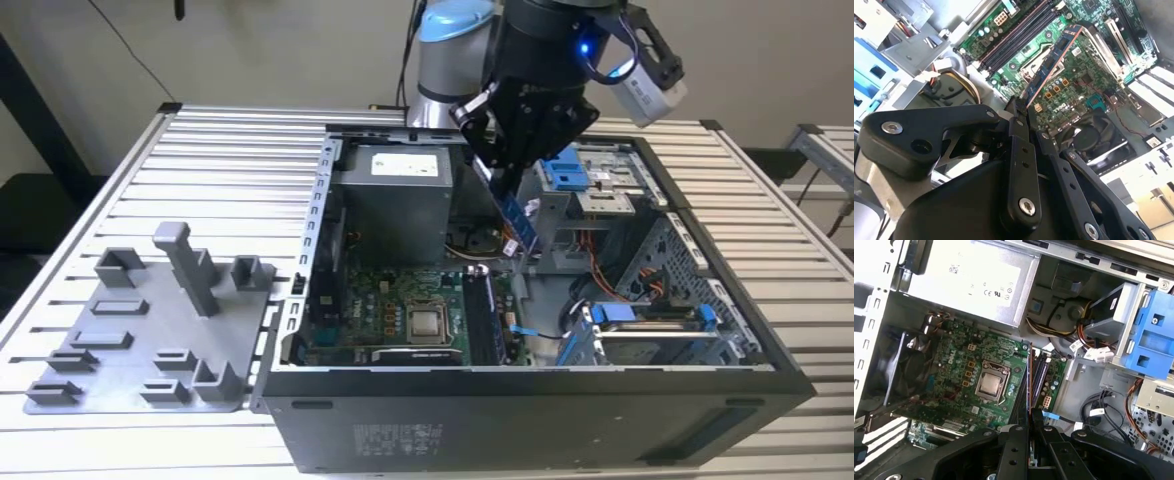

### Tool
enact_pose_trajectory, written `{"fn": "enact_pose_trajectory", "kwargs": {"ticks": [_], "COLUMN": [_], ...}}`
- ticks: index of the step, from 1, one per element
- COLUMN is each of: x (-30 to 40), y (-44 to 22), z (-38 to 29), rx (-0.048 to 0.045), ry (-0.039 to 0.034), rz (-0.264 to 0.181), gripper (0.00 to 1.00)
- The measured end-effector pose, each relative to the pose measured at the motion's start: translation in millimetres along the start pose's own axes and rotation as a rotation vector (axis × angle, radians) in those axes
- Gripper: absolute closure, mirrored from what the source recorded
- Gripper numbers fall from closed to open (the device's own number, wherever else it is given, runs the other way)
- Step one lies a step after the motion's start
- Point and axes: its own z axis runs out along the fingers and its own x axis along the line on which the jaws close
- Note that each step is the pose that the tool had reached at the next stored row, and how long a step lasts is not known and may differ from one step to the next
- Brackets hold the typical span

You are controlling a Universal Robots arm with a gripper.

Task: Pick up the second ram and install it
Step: 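Insert the second ram into the second slot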

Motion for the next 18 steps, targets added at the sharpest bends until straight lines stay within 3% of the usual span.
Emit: {"fn": "enact_pose_trajectory", "kwargs": {"ticks": [7,13,18], "x": [2.5,2.7,2.7], "y": [-9.1,-9.8,-9.8], "z": [0.8,1.4,1.5], "rx": [-0.0045,-0.0075,-0.0078], "ry": [0.0086,0.0126,0.0125], "rz": [0.036,0.077,0.079], "gripper": [0.86,0.86,0.86]}}
